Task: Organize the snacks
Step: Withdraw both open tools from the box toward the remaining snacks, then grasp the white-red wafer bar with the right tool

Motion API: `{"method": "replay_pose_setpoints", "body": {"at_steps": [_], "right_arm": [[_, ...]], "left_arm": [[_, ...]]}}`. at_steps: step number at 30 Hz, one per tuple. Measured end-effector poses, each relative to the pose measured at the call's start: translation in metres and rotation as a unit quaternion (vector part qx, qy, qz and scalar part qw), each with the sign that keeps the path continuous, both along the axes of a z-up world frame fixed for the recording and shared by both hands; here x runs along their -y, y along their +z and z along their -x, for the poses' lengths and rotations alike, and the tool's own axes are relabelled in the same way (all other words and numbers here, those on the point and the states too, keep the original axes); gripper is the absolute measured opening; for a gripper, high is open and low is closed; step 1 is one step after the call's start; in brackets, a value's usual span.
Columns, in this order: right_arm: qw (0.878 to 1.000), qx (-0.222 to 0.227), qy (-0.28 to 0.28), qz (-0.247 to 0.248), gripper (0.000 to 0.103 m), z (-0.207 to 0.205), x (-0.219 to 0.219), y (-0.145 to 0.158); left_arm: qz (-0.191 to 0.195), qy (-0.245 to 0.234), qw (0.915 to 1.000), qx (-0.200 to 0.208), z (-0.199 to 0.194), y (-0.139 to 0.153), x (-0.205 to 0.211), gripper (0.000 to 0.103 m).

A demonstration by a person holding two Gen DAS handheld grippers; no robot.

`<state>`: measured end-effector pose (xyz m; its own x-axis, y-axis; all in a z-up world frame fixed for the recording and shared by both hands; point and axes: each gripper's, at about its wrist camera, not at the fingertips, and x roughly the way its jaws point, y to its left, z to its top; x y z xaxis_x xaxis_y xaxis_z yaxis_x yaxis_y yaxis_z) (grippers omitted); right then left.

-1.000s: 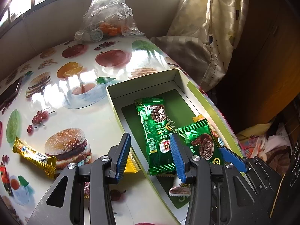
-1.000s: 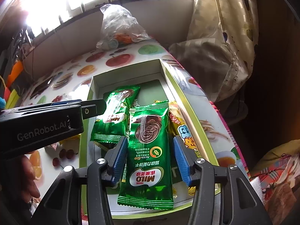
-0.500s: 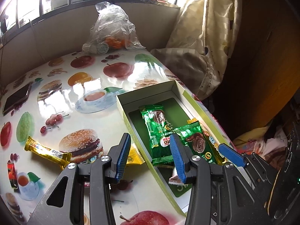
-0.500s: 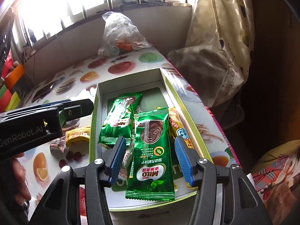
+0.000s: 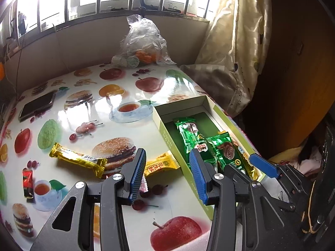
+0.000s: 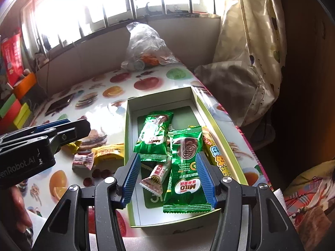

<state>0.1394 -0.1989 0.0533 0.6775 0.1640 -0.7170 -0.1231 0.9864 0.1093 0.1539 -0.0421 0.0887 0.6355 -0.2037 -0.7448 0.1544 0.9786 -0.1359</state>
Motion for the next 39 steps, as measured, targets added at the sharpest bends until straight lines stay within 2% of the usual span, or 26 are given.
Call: {"method": "replay_pose_setpoints", "body": {"at_steps": [4,13,23,31,35,39], "right_arm": [[1.0,0.004,0.007,-0.002,0.055,0.003,-0.008,0.003],[1.0,0.009,0.025,-0.01,0.055,0.006,-0.027,0.006],[0.998,0.003,0.066,-0.01,0.055,0.002,-0.059,0.002],[0.995,-0.027,0.093,-0.008,0.055,-0.008,-0.091,-0.015],[0.992,-0.032,0.121,-0.004,0.055,-0.012,-0.107,-0.02],[0.984,-0.035,0.174,0.008,0.055,-0.014,-0.13,-0.027]], "left_arm": [[-0.007,0.013,0.9999,0.005,0.007,0.0,-0.01,0.045],[0.004,0.037,0.9993,0.008,0.019,-0.003,-0.04,0.045],[0.018,0.104,0.9945,0.0,0.028,-0.015,-0.099,0.045],[0.028,0.127,0.9914,-0.012,0.031,-0.026,-0.127,0.045],[0.028,0.137,0.99,-0.02,0.03,-0.033,-0.139,0.045],[0.033,0.148,0.988,-0.026,0.03,-0.039,-0.152,0.045]]}}
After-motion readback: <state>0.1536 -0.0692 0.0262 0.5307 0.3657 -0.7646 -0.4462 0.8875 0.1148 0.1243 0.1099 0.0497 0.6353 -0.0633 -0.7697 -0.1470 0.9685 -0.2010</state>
